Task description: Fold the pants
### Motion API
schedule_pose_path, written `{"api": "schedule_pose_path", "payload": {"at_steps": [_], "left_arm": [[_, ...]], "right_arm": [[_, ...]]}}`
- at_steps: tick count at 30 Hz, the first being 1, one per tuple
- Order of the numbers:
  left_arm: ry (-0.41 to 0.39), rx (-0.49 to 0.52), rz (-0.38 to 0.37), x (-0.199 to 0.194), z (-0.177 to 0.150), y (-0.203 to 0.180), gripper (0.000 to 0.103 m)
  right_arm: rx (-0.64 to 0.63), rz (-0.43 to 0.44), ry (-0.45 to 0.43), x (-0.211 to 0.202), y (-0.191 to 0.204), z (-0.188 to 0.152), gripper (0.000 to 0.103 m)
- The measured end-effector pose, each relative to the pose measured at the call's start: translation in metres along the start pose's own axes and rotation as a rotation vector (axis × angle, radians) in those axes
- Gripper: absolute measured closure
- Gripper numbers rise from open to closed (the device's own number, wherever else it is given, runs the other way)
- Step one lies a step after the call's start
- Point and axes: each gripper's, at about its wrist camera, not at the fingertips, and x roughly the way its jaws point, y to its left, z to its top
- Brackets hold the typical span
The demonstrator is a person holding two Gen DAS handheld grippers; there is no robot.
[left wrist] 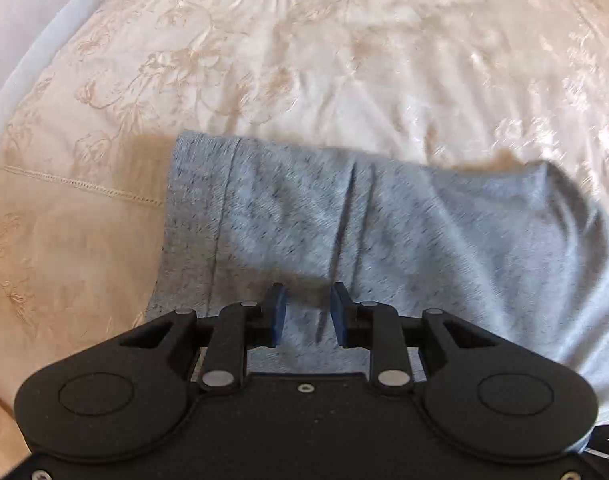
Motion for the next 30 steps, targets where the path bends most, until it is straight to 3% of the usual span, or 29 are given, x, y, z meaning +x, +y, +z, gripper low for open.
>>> {"api": "schedule_pose_path", "payload": {"at_steps": [2, 7, 10, 14, 19, 25, 30], "left_arm": [[0.084, -0.002, 0.011, 0.021, -0.017, 0.002, 0.065], [0.178, -0.076, -0.001, 0.014, -0.029, 0.013, 0.071], [0.112, -0.062, -0.005, -0.011, -0.011, 0.011, 0.074], [0.009, -0.074, -0.057, -0.025, 0.03, -0.003, 0.074], [-0.017, -0.04, -0.125, -0.006, 0.066, -0.038, 0.074], [0.008, 0.07, -0.063, 0.017, 0.046, -0.062, 0.073], [-0.009, 0.109, -0.072, 0.023, 0.024, -0.056, 0.073]], "right_arm": [[0.023, 0.002, 0.007, 0.006, -0.003, 0.001, 0.099], [0.074, 0.037, 0.018, 0.005, -0.012, 0.001, 0.099], [0.111, 0.071, 0.029, 0.001, -0.023, 0.008, 0.094], [0.246, 0.085, -0.043, -0.032, -0.063, 0.029, 0.09], [0.47, 0.005, -0.136, -0.05, -0.136, 0.063, 0.081], [0.581, -0.09, -0.189, -0.021, -0.199, 0.102, 0.08], [0.579, -0.038, -0.115, 0.017, -0.197, 0.107, 0.08]]}}
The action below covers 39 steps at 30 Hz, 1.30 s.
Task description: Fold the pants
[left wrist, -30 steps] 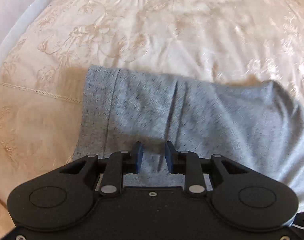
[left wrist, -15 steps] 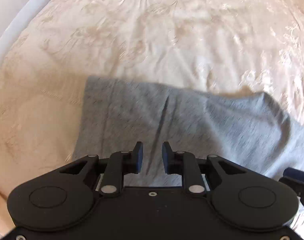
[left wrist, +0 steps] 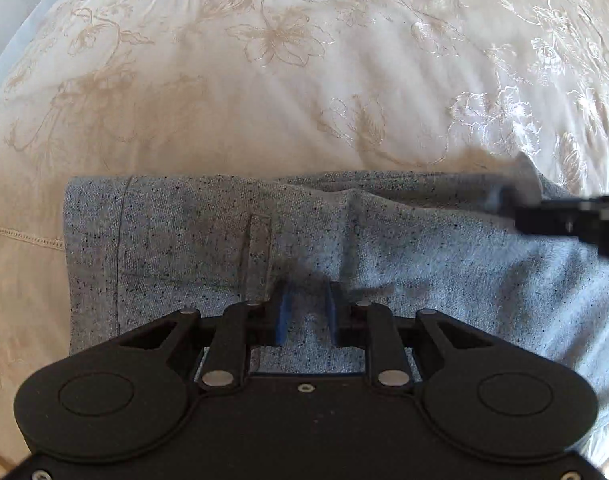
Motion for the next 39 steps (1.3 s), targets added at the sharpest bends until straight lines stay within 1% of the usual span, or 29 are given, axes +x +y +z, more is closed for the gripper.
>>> {"api": "schedule_pose_path", "payload": {"at_steps": [2, 5, 7, 8, 9, 11, 13, 14, 16, 19, 21, 22, 24, 26, 30, 32, 34, 36, 39], "left_arm": [[0.004, 0.01, 0.01, 0.0, -0.001, -0.004, 0.073], [0.014, 0.014, 0.022, 0.008, 0.004, -0.006, 0.073], [0.012, 0.021, 0.027, 0.011, 0.005, -0.009, 0.073], [0.008, 0.024, 0.029, 0.013, 0.005, -0.012, 0.073], [0.003, 0.027, 0.029, 0.012, 0.003, -0.013, 0.073], [-0.009, 0.036, 0.029, 0.009, -0.004, -0.017, 0.073], [-0.014, 0.041, 0.032, 0.007, -0.009, -0.02, 0.073], [-0.014, 0.039, 0.033, 0.006, -0.011, -0.02, 0.073], [-0.013, 0.035, 0.034, 0.005, -0.013, -0.022, 0.073], [-0.019, 0.029, 0.028, 0.003, -0.017, -0.023, 0.073], [-0.024, 0.026, 0.019, 0.002, -0.019, -0.018, 0.073], [-0.025, 0.025, 0.016, 0.002, -0.02, -0.018, 0.073], [-0.027, 0.027, 0.009, 0.004, -0.02, -0.011, 0.073], [-0.028, 0.026, 0.005, 0.003, -0.021, -0.009, 0.073], [-0.03, 0.029, 0.005, 0.004, -0.023, -0.006, 0.073], [-0.033, 0.035, 0.008, 0.0, -0.022, -0.007, 0.073], [-0.036, 0.042, 0.009, -0.002, -0.023, -0.007, 0.073], [-0.039, 0.044, 0.006, -0.001, -0.025, -0.007, 0.073], [-0.043, 0.044, -0.004, -0.001, -0.027, -0.005, 0.073]], "right_arm": [[-0.055, 0.033, 0.056, 0.001, 0.011, -0.018, 0.08], [-0.136, 0.063, 0.147, -0.002, 0.03, -0.059, 0.08], [-0.155, 0.057, 0.205, 0.0, 0.037, -0.078, 0.08], [-0.165, 0.051, 0.212, -0.002, 0.039, -0.087, 0.08], [-0.171, 0.04, 0.193, -0.008, 0.04, -0.089, 0.08], [-0.154, 0.045, 0.087, -0.028, 0.039, -0.084, 0.08], [-0.117, 0.027, -0.033, -0.044, 0.033, -0.067, 0.08], [-0.111, 0.009, -0.075, -0.047, 0.03, -0.055, 0.079], [-0.103, -0.018, -0.101, -0.044, 0.024, -0.032, 0.073], [-0.092, -0.044, -0.115, -0.029, 0.012, -0.001, 0.072], [-0.072, -0.025, -0.104, -0.014, 0.006, 0.007, 0.072], [-0.059, -0.01, -0.082, -0.007, 0.005, 0.009, 0.072], [-0.036, 0.017, 0.007, 0.01, 0.007, 0.008, 0.072], [-0.033, 0.011, 0.071, 0.023, 0.012, -0.003, 0.072], [-0.036, 0.025, 0.098, 0.017, 0.016, -0.024, 0.072], [-0.015, 0.029, 0.092, 0.012, 0.014, -0.031, 0.072], [0.036, 0.035, 0.087, 0.015, 0.007, -0.025, 0.072], [0.126, 0.059, 0.086, 0.015, -0.005, -0.02, 0.071], [0.278, 0.111, 0.107, 0.021, -0.023, -0.014, 0.069]]}}
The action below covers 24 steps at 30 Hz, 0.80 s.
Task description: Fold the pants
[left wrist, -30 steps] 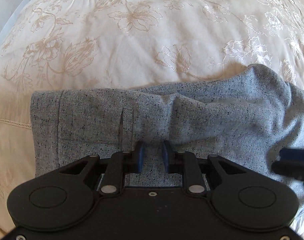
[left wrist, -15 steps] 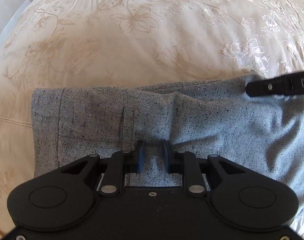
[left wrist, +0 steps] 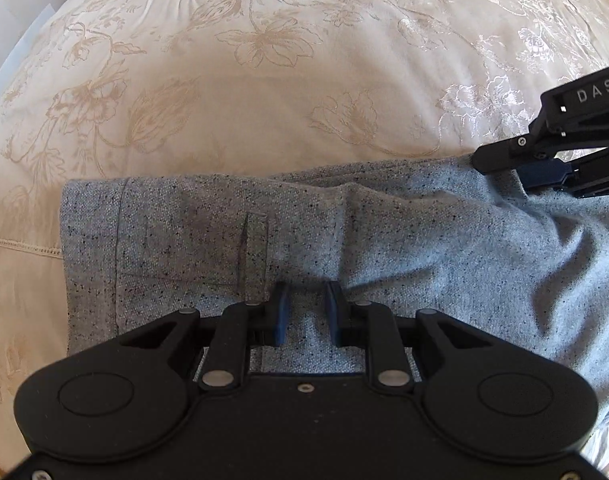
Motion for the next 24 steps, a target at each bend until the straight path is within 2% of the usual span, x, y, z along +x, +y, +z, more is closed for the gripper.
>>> {"api": "schedule_pose_path", "payload": {"at_steps": [6, 9, 11, 12, 13, 15, 17, 19, 21, 23, 24], "left_arm": [[-0.008, 0.004, -0.005, -0.001, -0.002, 0.002, 0.073], [-0.008, 0.0, -0.003, -0.002, -0.003, 0.002, 0.073], [-0.003, -0.01, -0.009, -0.004, -0.005, 0.005, 0.073], [-0.001, -0.016, -0.014, -0.005, -0.006, 0.006, 0.073], [-0.002, -0.022, -0.019, -0.005, -0.007, 0.009, 0.073], [-0.006, -0.019, -0.02, -0.004, -0.01, 0.01, 0.073], [-0.017, 0.004, -0.009, -0.004, -0.012, 0.009, 0.073], [-0.02, 0.021, 0.006, -0.005, -0.013, 0.004, 0.073], [-0.019, 0.031, 0.007, -0.008, -0.015, 0.003, 0.073], [-0.013, 0.02, -0.009, -0.012, -0.022, 0.007, 0.073], [-0.005, 0.01, -0.02, -0.013, -0.026, 0.009, 0.073]], "right_arm": [[0.27, 0.113, 0.036, 0.002, -0.036, 0.013, 0.068], [0.365, 0.137, 0.063, 0.009, -0.047, 0.017, 0.068], [0.402, 0.144, 0.04, 0.006, -0.051, 0.015, 0.071], [0.368, 0.119, 0.026, 0.001, -0.048, 0.013, 0.092], [0.295, 0.094, 0.0, -0.007, -0.038, 0.013, 0.096], [0.088, 0.06, -0.132, -0.037, -0.004, 0.013, 0.096], [-0.137, -0.026, -0.248, -0.062, 0.032, 0.013, 0.098], [-0.266, -0.135, -0.314, -0.061, 0.049, 0.015, 0.102], [-0.279, -0.169, -0.265, -0.052, 0.046, 0.025, 0.102], [-0.282, -0.164, -0.322, -0.059, 0.048, 0.026, 0.101], [-0.284, -0.151, -0.334, -0.064, 0.048, 0.025, 0.094]]}}
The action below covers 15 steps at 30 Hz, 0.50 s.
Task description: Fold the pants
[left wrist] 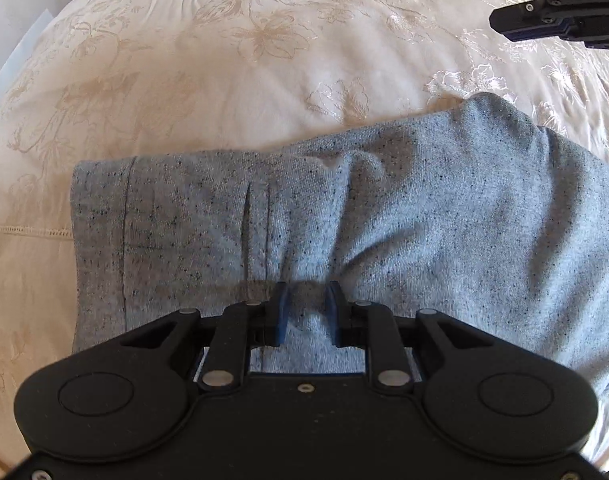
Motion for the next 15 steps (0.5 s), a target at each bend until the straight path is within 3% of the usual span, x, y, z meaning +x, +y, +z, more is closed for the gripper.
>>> {"api": "schedule_pose_path", "payload": {"at_steps": [3, 6, 10, 12, 15], "left_arm": [[0.037, -0.016, -0.026, -0.004, -0.02, 0.006, 0.073], [0.054, 0.028, -0.011, -0.011, -0.039, 0.003, 0.073], [0.103, 0.001, -0.011, -0.019, -0.057, 0.006, 0.073], [0.088, -0.026, -0.033, -0.031, -0.057, 0.01, 0.074], [-0.023, -0.046, -0.028, -0.052, -0.045, 0.009, 0.074]], "right_arm": [[-0.041, 0.013, 0.023, -0.014, 0.006, -0.011, 0.087], [-0.099, 0.013, 0.077, -0.019, 0.017, -0.039, 0.084], [-0.107, 0.018, 0.241, -0.017, 0.024, -0.115, 0.084], [-0.118, 0.022, 0.35, -0.019, 0.028, -0.158, 0.084], [-0.145, 0.087, 0.455, -0.038, 0.04, -0.205, 0.084]]}}
